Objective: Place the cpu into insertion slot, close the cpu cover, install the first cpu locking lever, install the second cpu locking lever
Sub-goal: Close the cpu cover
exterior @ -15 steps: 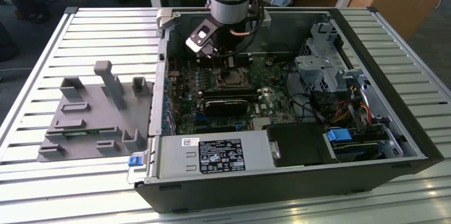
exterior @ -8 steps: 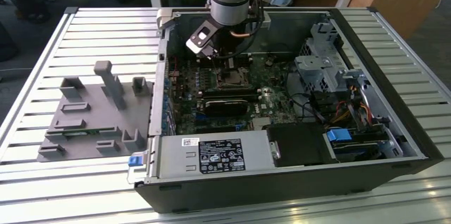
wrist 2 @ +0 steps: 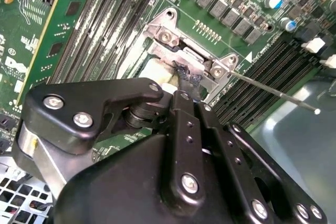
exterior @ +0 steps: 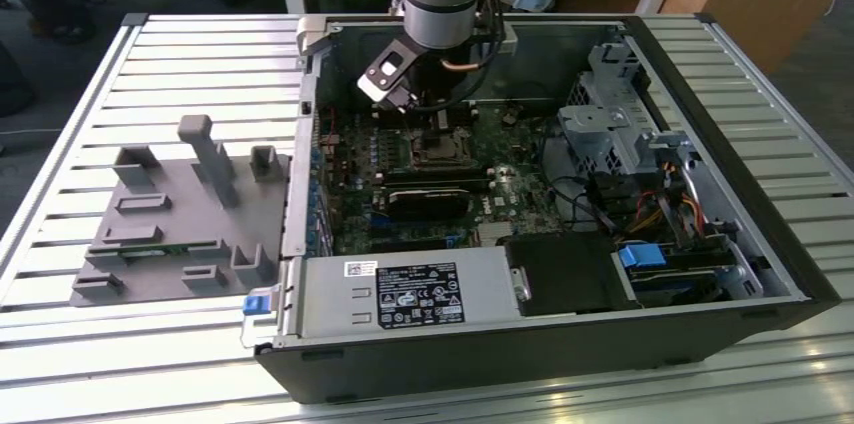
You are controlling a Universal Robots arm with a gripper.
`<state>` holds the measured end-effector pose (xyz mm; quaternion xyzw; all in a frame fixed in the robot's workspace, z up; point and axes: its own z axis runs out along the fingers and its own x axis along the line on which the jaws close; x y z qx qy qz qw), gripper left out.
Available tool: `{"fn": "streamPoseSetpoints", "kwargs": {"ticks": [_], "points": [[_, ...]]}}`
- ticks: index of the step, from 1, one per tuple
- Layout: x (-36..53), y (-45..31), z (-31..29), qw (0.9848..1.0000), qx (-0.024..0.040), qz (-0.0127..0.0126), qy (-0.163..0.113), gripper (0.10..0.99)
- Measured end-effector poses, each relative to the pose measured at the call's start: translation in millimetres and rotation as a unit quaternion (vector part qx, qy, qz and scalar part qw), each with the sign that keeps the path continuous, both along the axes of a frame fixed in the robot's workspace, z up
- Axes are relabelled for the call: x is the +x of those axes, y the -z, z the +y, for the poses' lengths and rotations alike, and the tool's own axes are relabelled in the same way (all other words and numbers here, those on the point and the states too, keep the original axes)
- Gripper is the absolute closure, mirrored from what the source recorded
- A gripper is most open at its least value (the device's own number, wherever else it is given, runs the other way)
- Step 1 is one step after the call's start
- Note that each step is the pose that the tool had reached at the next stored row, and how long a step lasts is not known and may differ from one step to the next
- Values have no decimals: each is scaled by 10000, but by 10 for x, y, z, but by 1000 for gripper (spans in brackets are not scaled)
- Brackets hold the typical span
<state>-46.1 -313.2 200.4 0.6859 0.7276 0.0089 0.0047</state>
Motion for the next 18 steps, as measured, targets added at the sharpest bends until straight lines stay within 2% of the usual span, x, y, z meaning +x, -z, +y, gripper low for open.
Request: {"fn": "streamPoseSetpoints", "kwargs": {"ticks": [3, 5, 8, 18], "points": [[1, -50, 0, 10000, -2, 2, -1, 980], [-1, -66, 0, 10000, -1, -8, -10, 980], [-17, -63, -4, 10000, -3, -35, -57, 980], [-32, -2, -25, 9999, -12, -35, -131, 980]]}}
